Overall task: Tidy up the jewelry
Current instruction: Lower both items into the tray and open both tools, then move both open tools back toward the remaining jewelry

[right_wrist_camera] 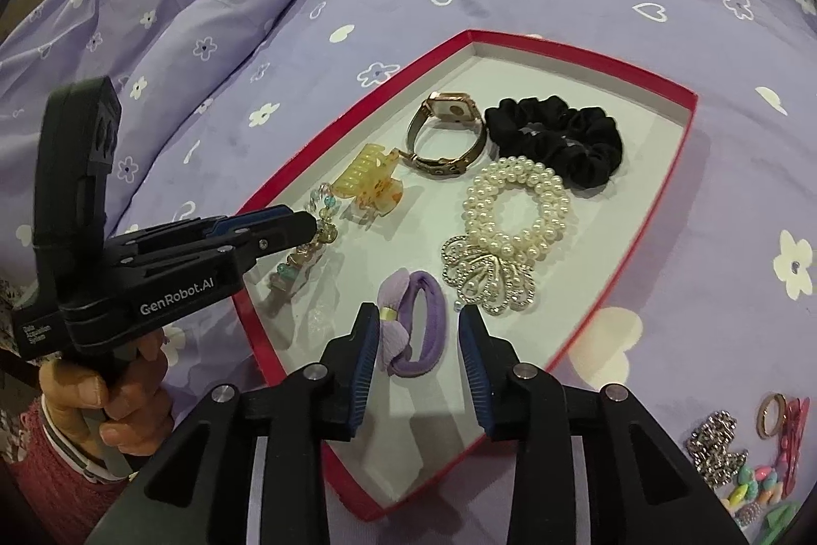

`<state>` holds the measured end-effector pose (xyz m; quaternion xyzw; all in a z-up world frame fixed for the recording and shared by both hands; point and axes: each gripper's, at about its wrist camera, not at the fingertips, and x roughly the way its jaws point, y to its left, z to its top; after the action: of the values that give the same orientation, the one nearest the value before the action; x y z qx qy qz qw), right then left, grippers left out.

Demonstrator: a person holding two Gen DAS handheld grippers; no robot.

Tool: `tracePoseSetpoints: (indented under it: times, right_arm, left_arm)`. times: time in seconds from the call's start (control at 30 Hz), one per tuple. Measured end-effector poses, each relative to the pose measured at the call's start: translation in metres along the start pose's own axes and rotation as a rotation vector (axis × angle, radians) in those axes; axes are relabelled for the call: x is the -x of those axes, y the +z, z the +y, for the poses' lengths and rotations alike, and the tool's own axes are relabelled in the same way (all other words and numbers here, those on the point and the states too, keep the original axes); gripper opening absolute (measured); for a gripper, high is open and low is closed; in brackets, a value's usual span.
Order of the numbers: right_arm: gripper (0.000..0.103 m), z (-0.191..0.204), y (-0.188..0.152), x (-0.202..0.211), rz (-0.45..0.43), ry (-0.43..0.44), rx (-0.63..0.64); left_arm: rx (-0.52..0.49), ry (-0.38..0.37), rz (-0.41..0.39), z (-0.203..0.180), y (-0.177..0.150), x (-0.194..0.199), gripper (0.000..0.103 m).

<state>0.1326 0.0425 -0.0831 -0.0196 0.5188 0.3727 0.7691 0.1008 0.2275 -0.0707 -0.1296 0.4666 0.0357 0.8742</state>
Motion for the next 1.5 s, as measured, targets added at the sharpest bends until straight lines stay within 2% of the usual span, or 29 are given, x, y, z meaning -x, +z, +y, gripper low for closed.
tracePoseSetpoints:
  times: [0.07,0.3,0.43,0.63,0.73,1.2,1.5]
  right_arm:
    - [0.039,-0.002,-0.001,0.007,-0.014,-0.002,-0.009]
    - [0.040,-0.012,-0.010,0.043,-0.085,-0.004,-0.032]
    - [0.040,-0.023,-0.023,0.064,-0.119,-0.013,-0.064]
    - [0.040,-0.044,-0.044,0.093,-0.156,-0.043,-0.121]
    - [0.041,-0.056,-0.055,0.108,-0.173,-0.064,-0.143]
    - [0.043,-0.109,-0.115,0.154,-0.204,-0.149,-0.276]
    - [0.043,-0.137,-0.134,0.166,-0.215,-0.188,-0.340]
  left_arm:
    - [-0.001,0.004,0.002,-0.001,-0.001,0.000,0.020]
    - [0.001,0.003,0.000,-0.004,-0.003,0.006,0.023]
    - [-0.004,-0.007,-0.014,-0.013,-0.008,0.019,0.032]
    - [-0.015,-0.039,-0.029,-0.033,-0.017,0.037,0.036]
    - [-0.023,-0.056,-0.039,-0.044,-0.021,0.047,0.042]
    - [-0.141,-0.133,-0.031,-0.110,-0.032,0.061,0.042]
    - [-0.228,-0.164,0.001,-0.153,-0.038,0.051,0.042]
